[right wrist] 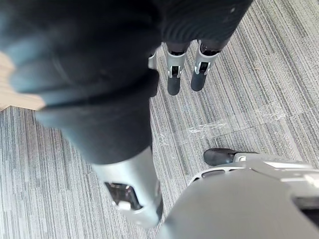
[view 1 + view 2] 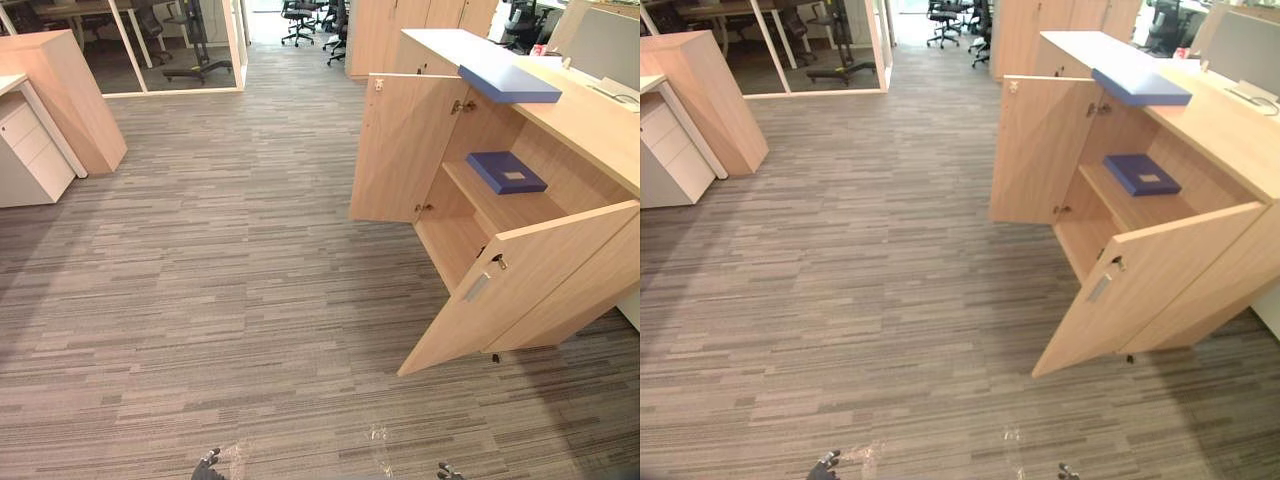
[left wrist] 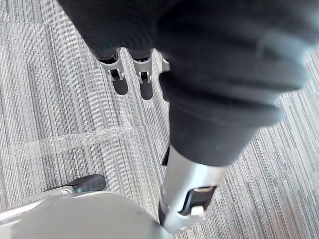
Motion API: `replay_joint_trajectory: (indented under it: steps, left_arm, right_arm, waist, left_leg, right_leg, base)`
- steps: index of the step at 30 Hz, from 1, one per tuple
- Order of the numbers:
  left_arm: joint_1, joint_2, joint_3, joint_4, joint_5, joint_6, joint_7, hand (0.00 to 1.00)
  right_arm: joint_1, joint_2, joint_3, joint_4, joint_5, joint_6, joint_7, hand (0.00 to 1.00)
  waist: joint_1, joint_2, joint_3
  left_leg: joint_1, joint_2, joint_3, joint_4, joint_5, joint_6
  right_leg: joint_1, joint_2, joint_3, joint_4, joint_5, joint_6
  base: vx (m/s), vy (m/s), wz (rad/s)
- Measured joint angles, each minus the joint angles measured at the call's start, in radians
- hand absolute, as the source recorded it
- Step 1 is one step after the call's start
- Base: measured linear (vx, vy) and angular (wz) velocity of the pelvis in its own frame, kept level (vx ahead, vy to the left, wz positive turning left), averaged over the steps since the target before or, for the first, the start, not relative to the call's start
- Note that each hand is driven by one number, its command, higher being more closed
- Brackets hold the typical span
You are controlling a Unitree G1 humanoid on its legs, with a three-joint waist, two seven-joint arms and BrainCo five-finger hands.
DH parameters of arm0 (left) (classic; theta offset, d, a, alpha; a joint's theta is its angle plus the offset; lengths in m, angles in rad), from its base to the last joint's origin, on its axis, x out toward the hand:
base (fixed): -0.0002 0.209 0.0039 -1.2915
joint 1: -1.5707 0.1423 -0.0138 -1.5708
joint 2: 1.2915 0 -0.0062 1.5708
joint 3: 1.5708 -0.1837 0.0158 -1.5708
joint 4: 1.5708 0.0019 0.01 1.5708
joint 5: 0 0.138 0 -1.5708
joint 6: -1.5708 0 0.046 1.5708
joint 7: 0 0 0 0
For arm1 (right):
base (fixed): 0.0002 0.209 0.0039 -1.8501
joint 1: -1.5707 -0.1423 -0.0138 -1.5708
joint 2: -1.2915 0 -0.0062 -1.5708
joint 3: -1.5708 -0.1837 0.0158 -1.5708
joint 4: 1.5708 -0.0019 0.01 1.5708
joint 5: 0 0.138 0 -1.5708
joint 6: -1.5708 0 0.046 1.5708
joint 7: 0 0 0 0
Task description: Walk over to the cabinet, pick up the folder, carry it to the office cabinet, place the folder inside the office cabinet, then close the office cabinet door
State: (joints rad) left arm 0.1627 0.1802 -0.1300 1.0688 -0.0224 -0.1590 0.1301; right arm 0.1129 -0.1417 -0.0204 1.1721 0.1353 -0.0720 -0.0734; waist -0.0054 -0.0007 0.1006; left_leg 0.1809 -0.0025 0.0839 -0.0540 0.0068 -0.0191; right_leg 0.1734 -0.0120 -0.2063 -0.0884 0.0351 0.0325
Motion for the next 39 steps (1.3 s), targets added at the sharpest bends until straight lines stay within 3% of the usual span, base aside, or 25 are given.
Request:
replay_joint_trajectory:
  steps: [14,16,17,19,20,21,22,24,26,28,30,31,33,35,38,39]
  left_arm:
    - [-0.002,0.011,-0.004,-0.002,0.023,-0.018,0.000,0.00]
    - [-0.014,0.015,0.019,-0.015,-0.014,-0.017,-0.001,0.00]
    - [-0.025,0.011,0.044,-0.020,-0.086,-0.013,0.000,0.00]
    - [-0.025,0.007,0.072,-0.020,-0.146,-0.013,0.000,0.00]
    - [-0.025,-0.001,0.099,-0.028,-0.189,-0.013,0.000,0.00]
    - [-0.025,-0.011,0.113,-0.039,-0.213,-0.012,0.000,0.00]
    - [-0.017,-0.017,0.128,-0.040,-0.223,-0.012,-0.001,0.00]
    - [-0.011,-0.027,0.138,-0.041,-0.242,-0.012,-0.004,0.00]
    - [-0.009,-0.028,0.140,-0.041,-0.254,-0.012,-0.006,0.00]
    - [-0.004,-0.035,0.154,-0.039,-0.248,-0.011,-0.006,0.00]
    - [-0.002,-0.050,0.159,-0.038,-0.243,-0.011,-0.002,0.00]
    - [-0.002,-0.058,0.168,-0.035,-0.237,-0.008,0.001,0.00]
    - [0.008,-0.051,0.186,-0.037,-0.213,-0.008,0.015,0.00]
    - [0.008,-0.045,0.189,-0.039,-0.211,-0.008,0.034,0.00]
    - [0.030,-0.050,0.191,-0.049,-0.214,-0.008,0.038,0.00]
    - [0.038,-0.045,0.188,-0.052,-0.214,-0.009,0.037,0.00]
  right_arm:
    - [-0.008,0.005,0.006,0.000,0.000,-0.005,-0.002,0.00]
    - [-0.024,0.009,0.020,0.001,0.001,-0.005,-0.002,0.00]
    - [-0.035,0.006,0.022,0.001,0.002,-0.007,0.000,0.00]
    - [-0.038,0.006,0.022,0.001,0.003,-0.007,0.002,0.00]
    - [-0.038,0.004,0.023,0.002,0.006,-0.007,0.004,0.00]
    - [-0.039,-0.001,0.024,0.002,0.011,-0.005,0.005,0.00]
    - [-0.041,-0.004,0.024,0.002,0.013,-0.005,0.005,0.00]
    - [-0.041,-0.005,0.021,0.002,0.045,-0.005,0.005,0.00]
    - [-0.041,-0.005,0.020,0.002,0.045,-0.005,0.005,0.00]
    - [-0.042,-0.006,0.004,0.001,0.044,-0.006,0.003,0.00]
    - [-0.043,-0.020,0.001,0.001,0.044,-0.008,0.001,0.00]
    - [-0.043,-0.028,0.000,0.001,0.044,-0.007,-0.001,0.00]
    - [-0.049,-0.011,-0.031,0.016,0.045,0.000,0.001,0.00]
    - [-0.048,0.004,-0.072,0.022,0.050,0.000,0.006,0.00]
    - [-0.039,0.010,-0.144,0.021,0.075,-0.001,0.013,0.00]
    - [-0.019,0.020,-0.182,0.005,0.087,-0.002,0.019,0.00]
  waist:
    - [0.001,-0.015,0.023]
    - [0.003,-0.023,0.046]
    - [0.003,-0.018,0.083]
    - [0.004,-0.021,0.097]
    - [0.008,-0.014,0.112]
    - [0.019,-0.018,0.119]
    - [0.026,-0.007,0.122]
    - [0.029,-0.015,0.121]
    - [0.027,-0.012,0.124]
    - [0.025,-0.008,0.126]
    - [0.027,0.023,0.130]
    - [0.025,0.040,0.135]
    - [0.030,0.007,0.117]
    - [0.018,-0.010,0.094]
    - [0.021,-0.011,0.060]
    - [0.011,-0.023,0.055]
  left_leg:
    - [0.008,0.001,0.007,-0.008,-0.004,-0.002]
    - [-0.068,0.006,0.006,0.148,-0.078,-0.003]
    - [-0.139,0.036,0.013,0.340,-0.166,-0.037]
    - [-0.187,0.061,0.040,0.466,-0.189,-0.073]
    - [-0.275,0.103,0.095,0.671,-0.184,-0.079]
    - [-0.330,0.133,0.116,0.778,-0.176,-0.073]
    - [-0.366,0.149,0.124,0.839,-0.208,-0.045]
    - [-0.417,0.158,0.112,0.810,-0.239,-0.035]
    - [-0.435,0.155,0.082,0.637,-0.227,-0.044]
    - [-0.421,0.153,0.045,0.302,-0.137,-0.081]
    - [-0.426,0.182,0.006,0.182,-0.101,-0.124]
    - [-0.428,0.184,0.027,0.213,-0.044,-0.137]
    - [-0.430,0.108,0.048,0.267,-0.017,-0.121]
    - [-0.420,0.048,0.072,0.292,-0.019,-0.096]
    - [-0.304,-0.035,0.133,0.214,-0.031,-0.011]
    - [-0.242,-0.079,0.139,0.186,-0.029,0.013]
  right_leg:
    - [0.004,0.001,0.000,0.000,-0.002,-0.003]
    - [0.012,-0.003,-0.004,0.007,-0.007,-0.011]
    - [0.032,0.013,-0.016,0.010,-0.017,-0.021]
    - [0.046,0.022,-0.029,0.006,-0.029,-0.039]
    - [0.058,0.029,-0.034,0.010,-0.041,-0.055]
    - [0.064,0.032,-0.031,0.022,-0.052,-0.063]
    - [0.064,0.028,-0.022,0.040,-0.063,-0.061]
    - [0.057,0.005,-0.012,0.055,-0.073,-0.054]
    - [0.048,-0.023,0.003,0.058,-0.082,-0.040]
    - [0.036,-0.072,0.031,0.059,-0.101,-0.010]
    - [0.031,-0.095,0.061,0.059,-0.122,0.022]
    - [0.054,-0.124,0.079,0.059,-0.143,0.054]
    - [0.068,-0.211,0.074,0.071,-0.167,0.073]
    - [0.051,-0.275,0.058,0.154,-0.143,0.077]
    - [-0.065,-0.380,0.117,0.437,-0.125,0.078]
    - [-0.143,-0.440,0.118,0.643,-0.101,0.039]
  base:
    - [0.00,0.000,0.00]
    - [-0.01,-0.023,0.09]
    - [-0.04,-0.033,0.17]
    - [-0.07,-0.028,0.24]
    - [-0.08,-0.020,0.21]
    - [-0.05,-0.015,0.12]
    - [0.02,0.007,-0.07]
    - [0.04,0.041,-0.13]
    - [0.09,0.120,-0.21]
    - [0.20,0.234,-0.31]
    - [0.25,0.388,-0.37]
    - [0.32,0.490,-0.36]
    - [0.37,0.409,-0.36]
    - [0.40,0.295,-0.27]
    - [0.36,0.345,-0.64]
    - [0.34,0.333,-0.27]
